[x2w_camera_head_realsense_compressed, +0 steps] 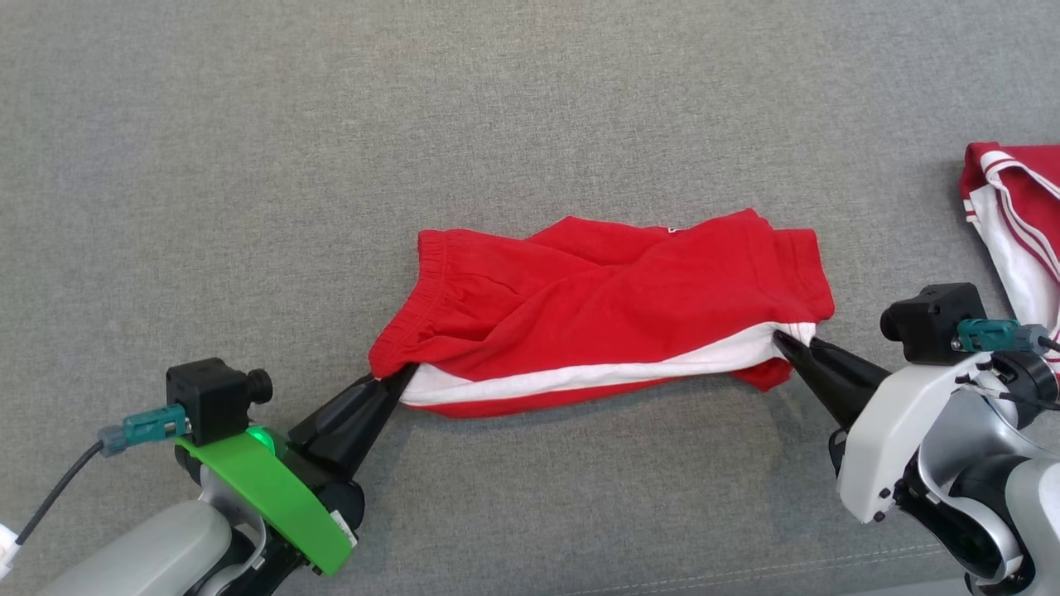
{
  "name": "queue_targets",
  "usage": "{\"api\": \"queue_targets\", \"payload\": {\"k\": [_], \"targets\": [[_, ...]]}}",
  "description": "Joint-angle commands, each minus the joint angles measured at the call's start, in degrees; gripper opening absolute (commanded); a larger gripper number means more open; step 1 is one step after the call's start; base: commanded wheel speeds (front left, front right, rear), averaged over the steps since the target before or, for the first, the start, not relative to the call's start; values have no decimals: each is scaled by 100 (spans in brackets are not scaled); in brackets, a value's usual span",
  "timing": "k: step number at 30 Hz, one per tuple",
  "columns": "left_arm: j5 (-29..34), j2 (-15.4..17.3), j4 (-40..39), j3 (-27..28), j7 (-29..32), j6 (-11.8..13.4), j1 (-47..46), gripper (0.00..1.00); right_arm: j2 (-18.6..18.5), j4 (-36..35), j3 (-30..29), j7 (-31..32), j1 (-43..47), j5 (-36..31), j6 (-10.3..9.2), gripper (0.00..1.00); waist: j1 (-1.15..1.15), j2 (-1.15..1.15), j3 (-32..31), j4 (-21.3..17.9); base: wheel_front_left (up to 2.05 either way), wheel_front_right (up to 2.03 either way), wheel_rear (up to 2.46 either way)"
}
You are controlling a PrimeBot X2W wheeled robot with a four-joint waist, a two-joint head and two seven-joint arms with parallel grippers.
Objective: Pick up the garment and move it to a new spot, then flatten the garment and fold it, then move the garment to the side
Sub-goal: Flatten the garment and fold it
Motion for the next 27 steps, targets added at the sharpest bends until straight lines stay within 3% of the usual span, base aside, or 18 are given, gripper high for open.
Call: {"api": "queue_targets", "payload": {"k": [1, 11, 18, 27], "targets": [[16, 3, 12, 14, -34, -9, 50, 0, -26, -54, -18, 10, -1, 39, 1, 0, 0, 0, -16, -5, 0, 0, 0], [20, 84, -66, 91, -47, 35, 130, 0, -27, -328, -304, -71, 109, 196, 0, 0, 0, 0, -211, -24, 0, 0, 0], [55, 249, -396, 414, -82, 202, 342, 0, 39, -424, -688, -235, 223, 389, -2, 0, 0, 0, -559, -83, 0, 0, 0], [170, 489, -892, 820, 47, 375, 105, 0, -37, 181, -449, -781, -909, 766, -5, 0, 0, 0, -970, -239, 0, 0, 0]]}}
